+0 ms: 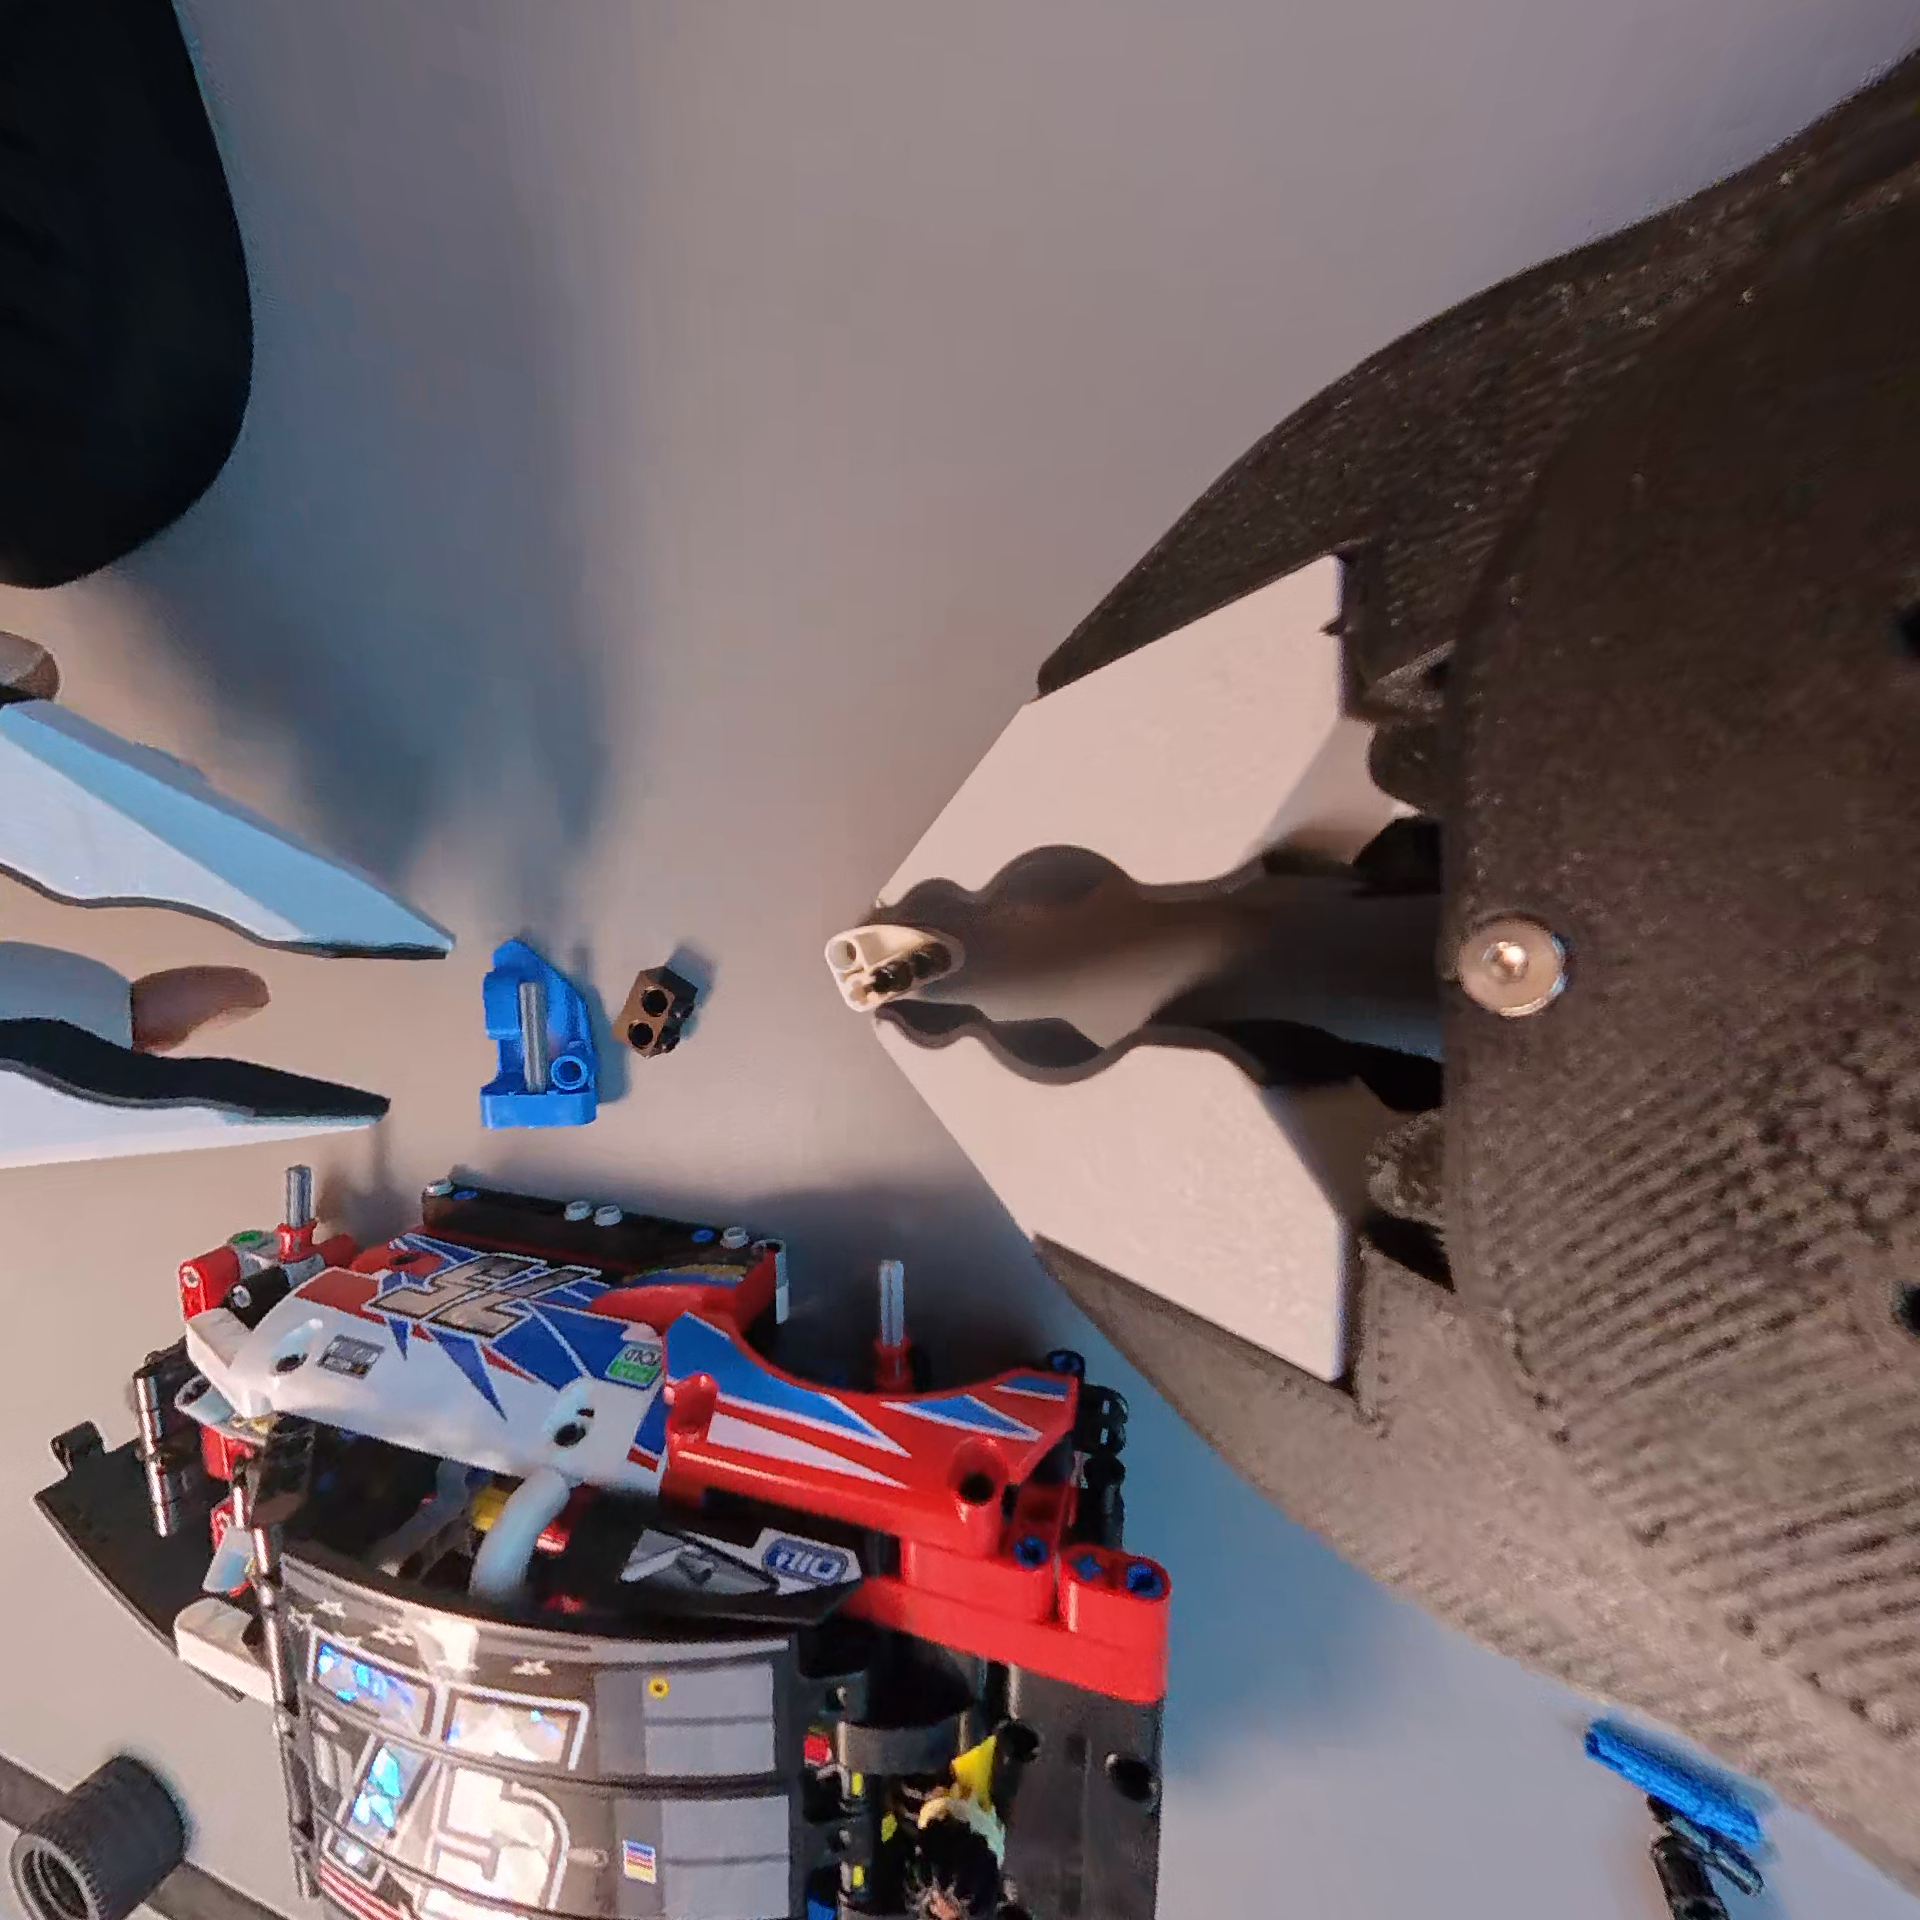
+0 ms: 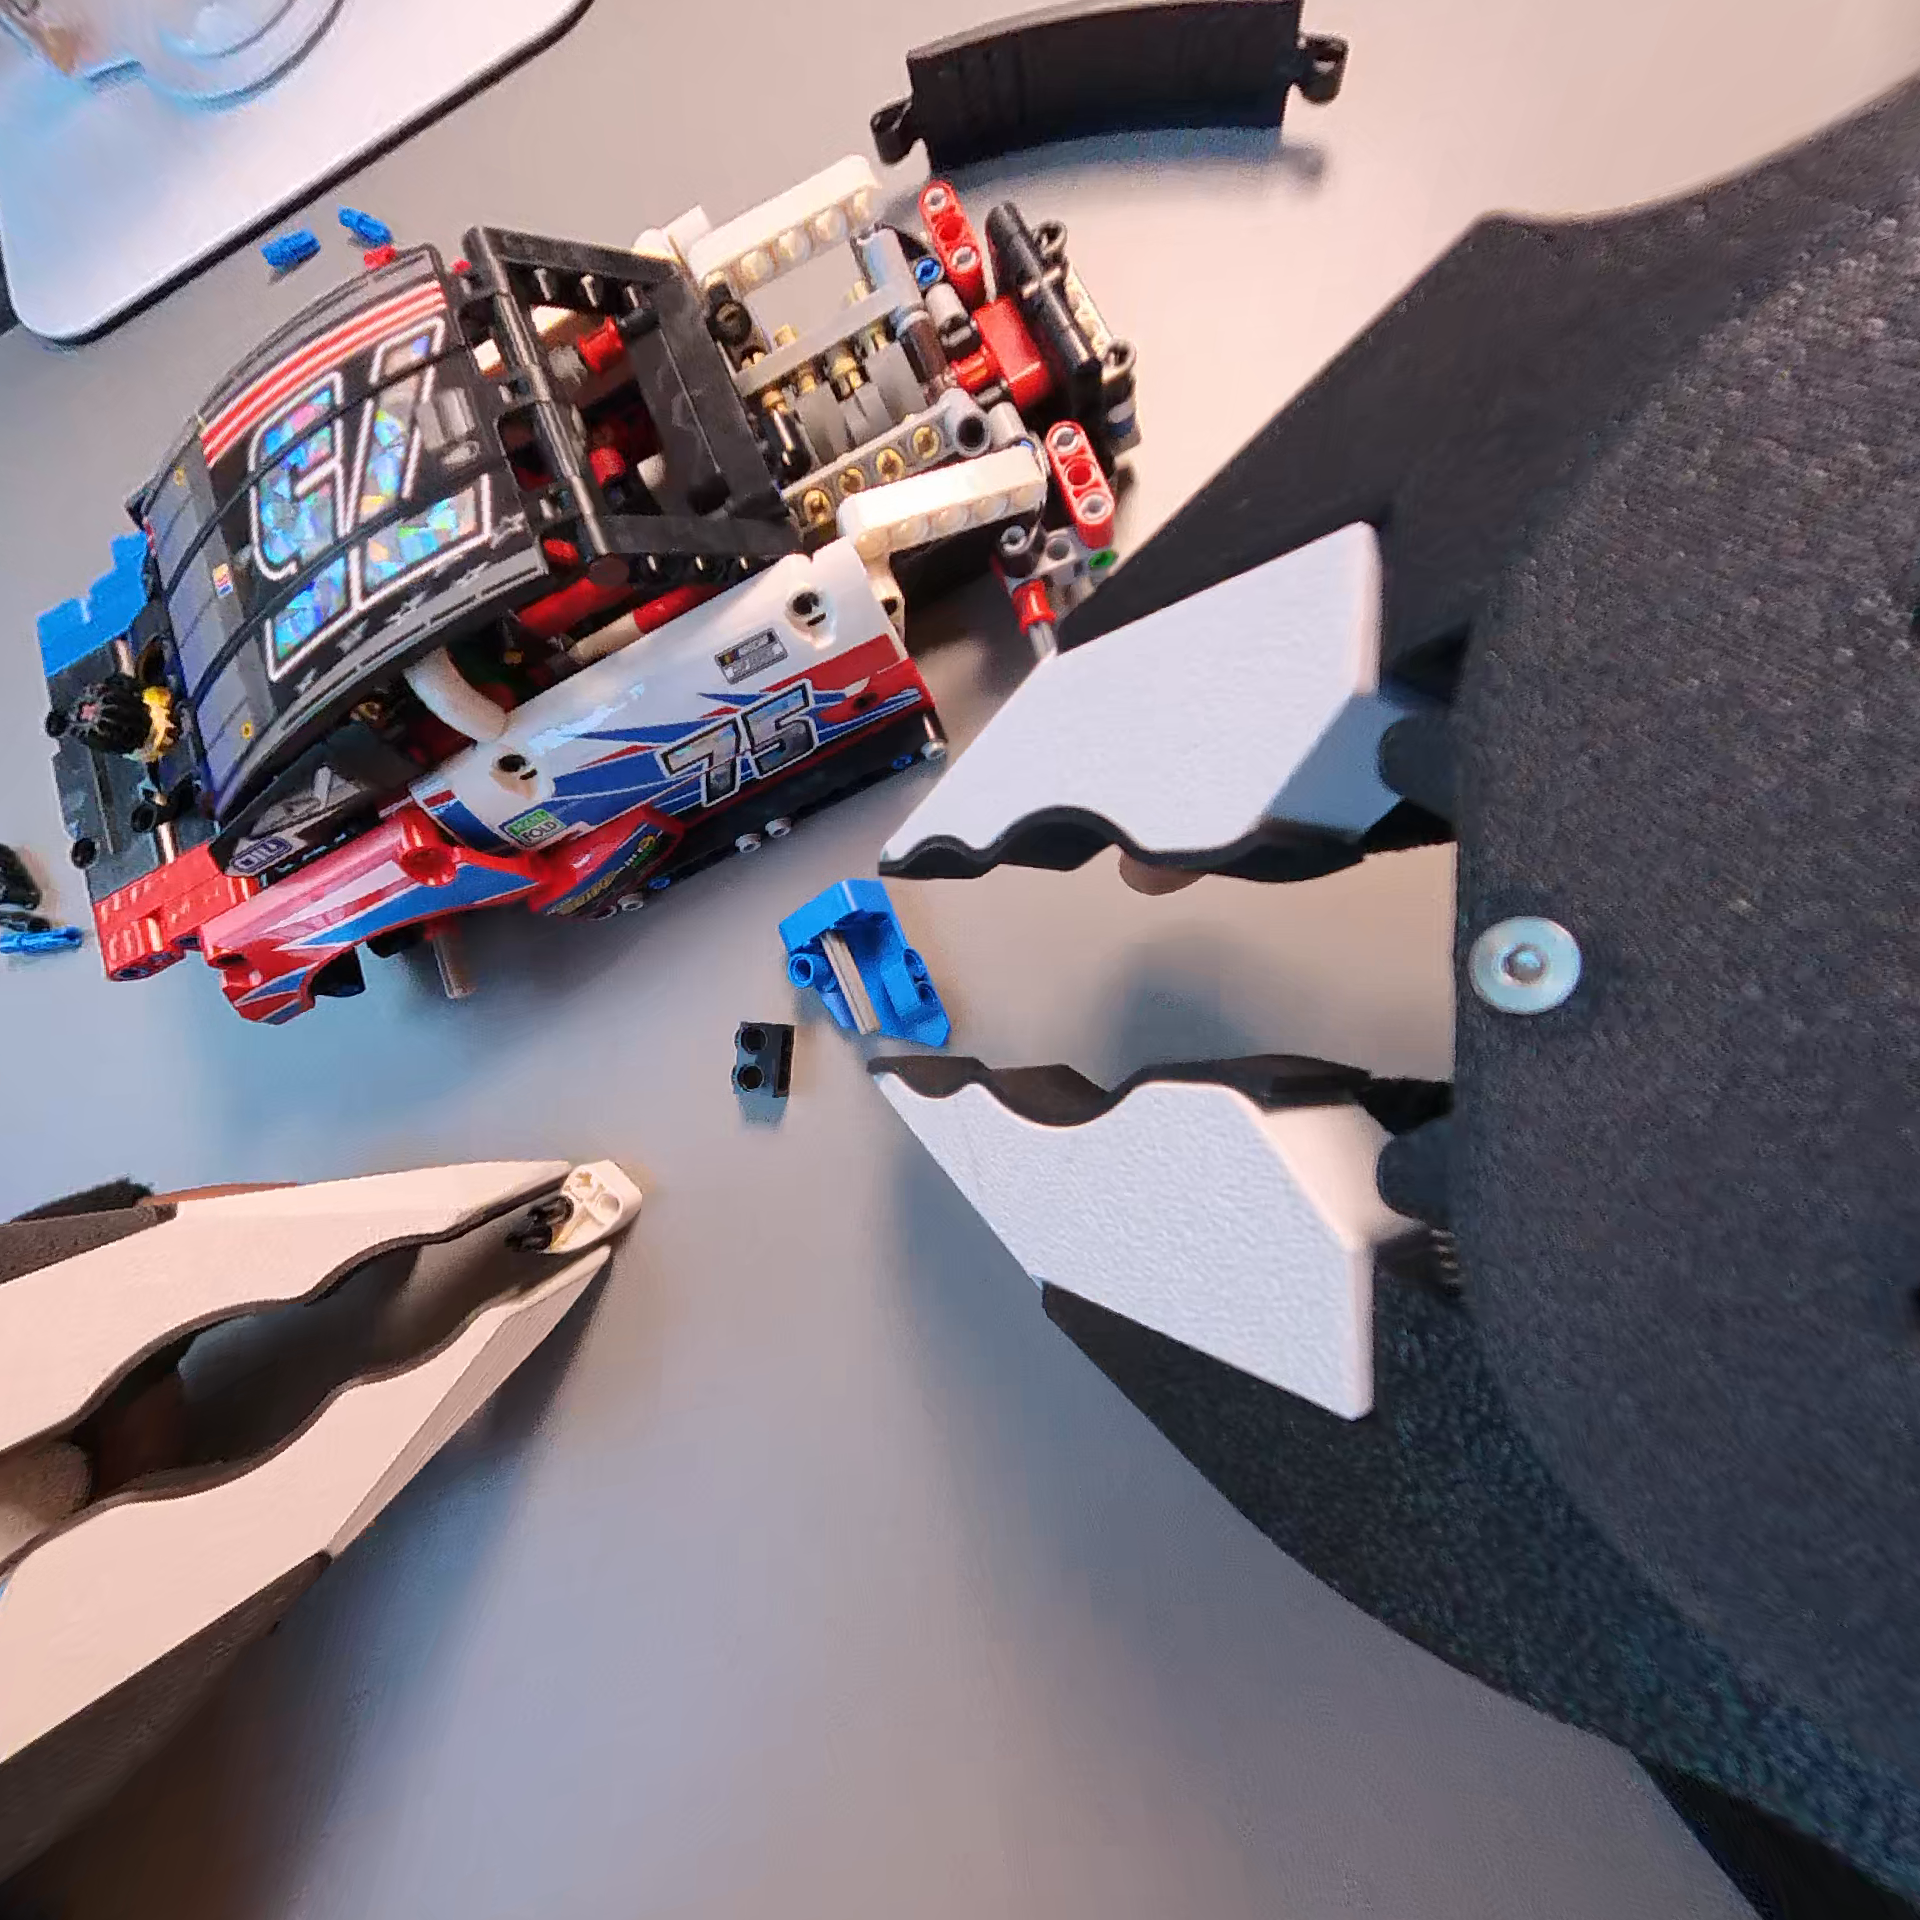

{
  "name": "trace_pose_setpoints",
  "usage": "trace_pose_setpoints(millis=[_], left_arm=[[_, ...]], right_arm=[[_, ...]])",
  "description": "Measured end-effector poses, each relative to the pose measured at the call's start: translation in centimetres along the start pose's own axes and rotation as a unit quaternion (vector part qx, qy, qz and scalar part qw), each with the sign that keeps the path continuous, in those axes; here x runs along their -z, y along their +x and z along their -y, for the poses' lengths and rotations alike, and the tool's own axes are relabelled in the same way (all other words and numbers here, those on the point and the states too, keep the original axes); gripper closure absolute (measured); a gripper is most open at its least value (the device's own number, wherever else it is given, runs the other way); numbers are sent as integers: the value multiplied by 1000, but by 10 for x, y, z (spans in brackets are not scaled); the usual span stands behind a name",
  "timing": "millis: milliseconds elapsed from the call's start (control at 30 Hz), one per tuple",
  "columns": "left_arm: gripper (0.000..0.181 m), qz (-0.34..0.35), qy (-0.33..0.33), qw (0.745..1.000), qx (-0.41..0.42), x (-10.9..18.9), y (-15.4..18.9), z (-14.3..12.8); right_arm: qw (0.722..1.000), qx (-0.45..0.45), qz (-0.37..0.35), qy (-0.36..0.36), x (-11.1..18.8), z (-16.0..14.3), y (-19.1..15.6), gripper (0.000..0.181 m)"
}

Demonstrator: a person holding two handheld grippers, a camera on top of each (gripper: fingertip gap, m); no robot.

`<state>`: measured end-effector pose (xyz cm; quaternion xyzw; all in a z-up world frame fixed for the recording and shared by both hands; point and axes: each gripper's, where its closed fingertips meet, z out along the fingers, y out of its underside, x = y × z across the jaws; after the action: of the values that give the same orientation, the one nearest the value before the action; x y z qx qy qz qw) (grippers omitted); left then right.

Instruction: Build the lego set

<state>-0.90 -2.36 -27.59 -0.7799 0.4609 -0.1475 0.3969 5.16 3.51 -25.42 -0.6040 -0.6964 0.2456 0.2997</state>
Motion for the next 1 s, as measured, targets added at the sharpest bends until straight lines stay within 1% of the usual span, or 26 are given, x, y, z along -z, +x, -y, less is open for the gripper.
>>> trace_pose_setpoints(millis=[167,233,333,600,733,800,1000], left_arm=[[169,-84,15,996,-35,5,27,2],[169,-94,12,994,-51,6,32,1],[168,-96,12,993,-65,7,34,0],[165,-86,20,994,-62,7,31,0],[155,-91,54,994,-38,16,31,9],[151,-79,70,994,-23,21,25,13],[150,-35,111,993,14,29,14,20]], right_arm=[[1000,-9,11,-9,-9,-7,-3,144],[1000,-10,18,-16,-14,-10,-4,140],[1000,8,6,-30,-19,-11,-1,136],[999,26,16,-22,-24,-5,-2,141],[999,33,13,-20,-25,-4,-5,146],[999,35,10,-16,-25,-3,-5,148],[999,40,-2,-11,-25,-3,-6,151]])
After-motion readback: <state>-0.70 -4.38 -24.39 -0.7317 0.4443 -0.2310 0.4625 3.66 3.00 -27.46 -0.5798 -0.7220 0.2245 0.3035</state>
